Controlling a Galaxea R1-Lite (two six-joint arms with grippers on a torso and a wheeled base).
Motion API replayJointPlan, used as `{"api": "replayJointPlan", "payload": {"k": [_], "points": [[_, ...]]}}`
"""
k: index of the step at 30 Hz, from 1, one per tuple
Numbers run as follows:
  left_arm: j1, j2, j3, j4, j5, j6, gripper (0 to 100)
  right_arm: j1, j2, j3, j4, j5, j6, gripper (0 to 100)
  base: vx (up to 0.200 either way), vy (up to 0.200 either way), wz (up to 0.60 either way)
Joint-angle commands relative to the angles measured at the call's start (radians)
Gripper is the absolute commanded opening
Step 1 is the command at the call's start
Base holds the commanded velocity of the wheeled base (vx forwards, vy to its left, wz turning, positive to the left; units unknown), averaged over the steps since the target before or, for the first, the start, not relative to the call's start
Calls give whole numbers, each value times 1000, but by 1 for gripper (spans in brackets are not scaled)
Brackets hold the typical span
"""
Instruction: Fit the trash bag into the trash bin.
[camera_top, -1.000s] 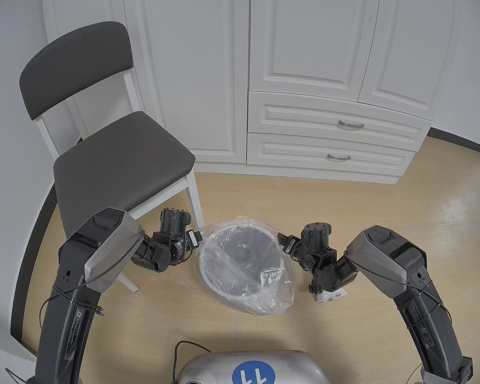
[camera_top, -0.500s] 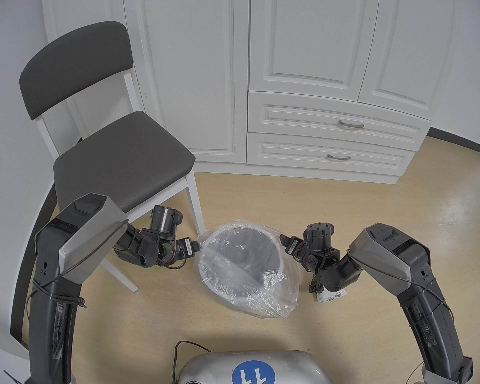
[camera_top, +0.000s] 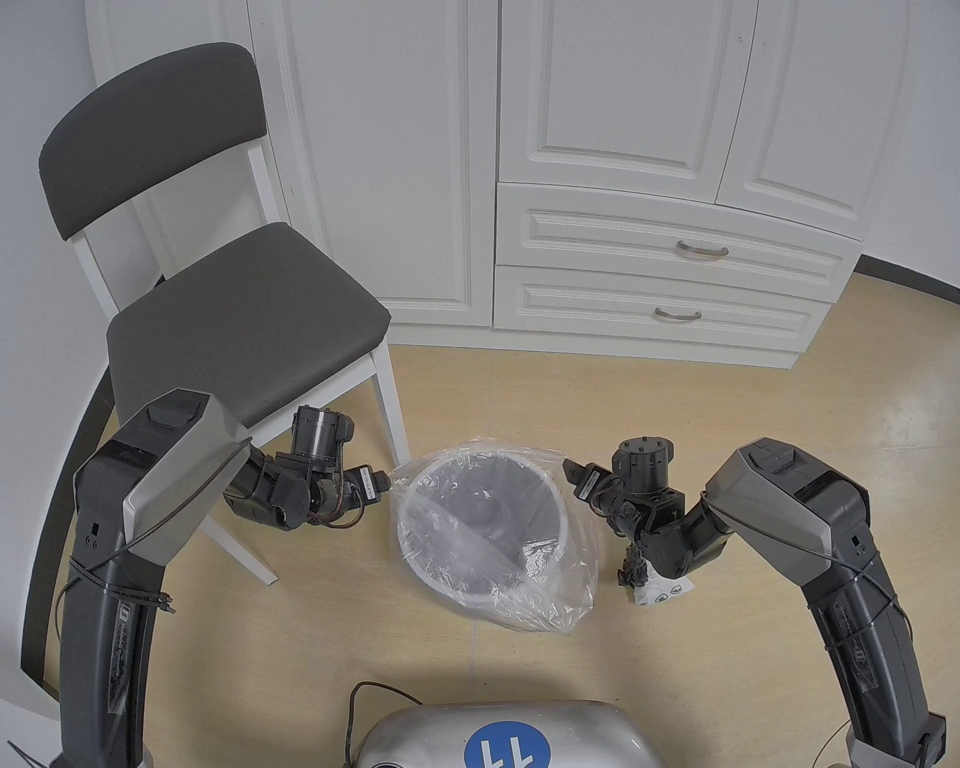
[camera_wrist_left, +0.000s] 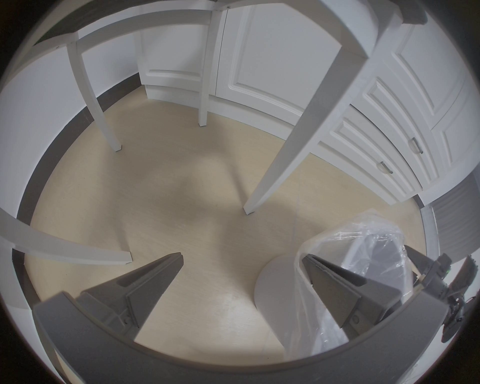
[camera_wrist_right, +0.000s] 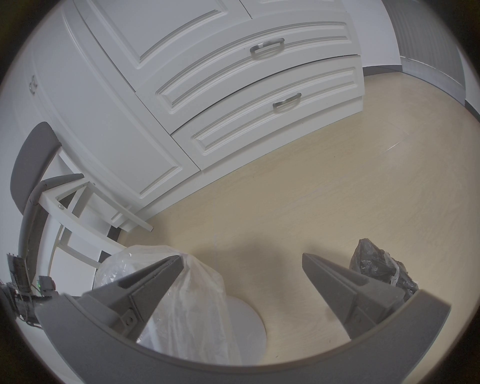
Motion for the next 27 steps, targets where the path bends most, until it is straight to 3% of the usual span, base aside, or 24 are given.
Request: {"api": "replayJointPlan", "payload": {"k": [1, 11, 19, 27], "points": [[-1, 27, -6, 5, 1, 2, 100, 2, -34, 14, -1, -3, 2, 100, 0, 0, 0], [-1, -29, 24, -6, -5, -1, 100, 54, -136, 157, -81, 6, -18, 100, 0, 0, 0], [-14, -108, 73, -9, -10, 4, 100, 113, -186, 247, -86, 1, -81, 100, 0, 0, 0], [-47, -70, 73, -47, -8, 2, 100, 157, -194, 305, -82, 1, -107, 100, 0, 0, 0]]}}
